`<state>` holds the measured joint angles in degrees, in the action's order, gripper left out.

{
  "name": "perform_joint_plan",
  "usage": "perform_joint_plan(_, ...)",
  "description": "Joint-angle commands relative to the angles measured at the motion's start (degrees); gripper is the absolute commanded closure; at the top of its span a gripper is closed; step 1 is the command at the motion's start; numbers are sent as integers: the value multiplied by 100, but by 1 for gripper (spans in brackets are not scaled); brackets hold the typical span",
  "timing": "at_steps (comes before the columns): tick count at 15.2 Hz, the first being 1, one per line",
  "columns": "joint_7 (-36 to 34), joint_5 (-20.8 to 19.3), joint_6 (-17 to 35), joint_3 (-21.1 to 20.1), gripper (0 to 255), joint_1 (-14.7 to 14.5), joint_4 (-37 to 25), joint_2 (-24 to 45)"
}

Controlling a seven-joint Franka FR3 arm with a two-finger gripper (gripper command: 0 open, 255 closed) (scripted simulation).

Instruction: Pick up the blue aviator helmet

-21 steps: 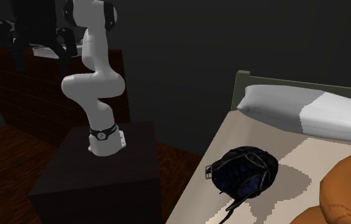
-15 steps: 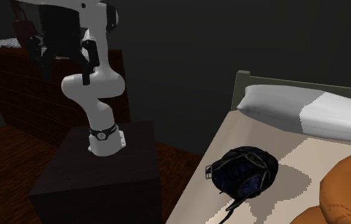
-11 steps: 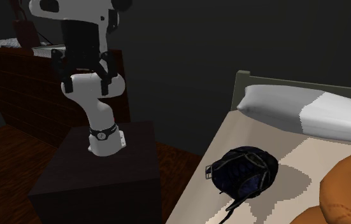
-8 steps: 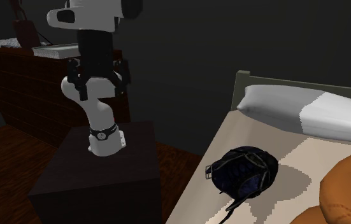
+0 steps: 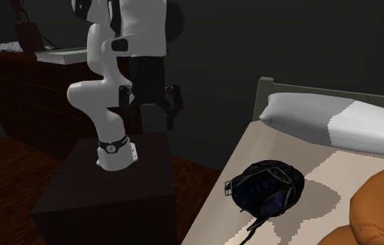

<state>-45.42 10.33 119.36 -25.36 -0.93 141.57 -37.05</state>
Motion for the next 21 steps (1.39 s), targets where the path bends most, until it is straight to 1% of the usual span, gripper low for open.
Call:
perform_joint_plan(1,-448,49,335,-324,0,84,-134,327)
perform_joint_plan(5,-1332,-38,959,-981,0,348,-430,991)
perform_joint_plan(7,-1826,-201,1246,-1340,0,541,-634,1367)
perform_joint_plan(9,-2372,-468,1506,-1729,0,783,-874,1775)
perform_joint_plan(11,-2994,-874,1728,-2151,0,1071,-1153,2228)
perform_joint_plan(12,-3345,-1146,1820,-2371,0,1225,-1308,2479)
perform_joint_plan(14,-4151,-1868,1939,-2818,0,1532,-1655,3058)
perform_joint_plan(15,-4615,-2334,1952,-3014,0,1647,-1853,3399)
perform_joint_plan(16,-5106,-2859,1924,-3159,0,1698,-2069,3775)
perform_joint_plan(17,-5318,-3089,1899,-3147,0,1642,-2168,3941)
perform_joint_plan(21,-5627,-3482,2108,-3036,0,1520,-2034,4175)
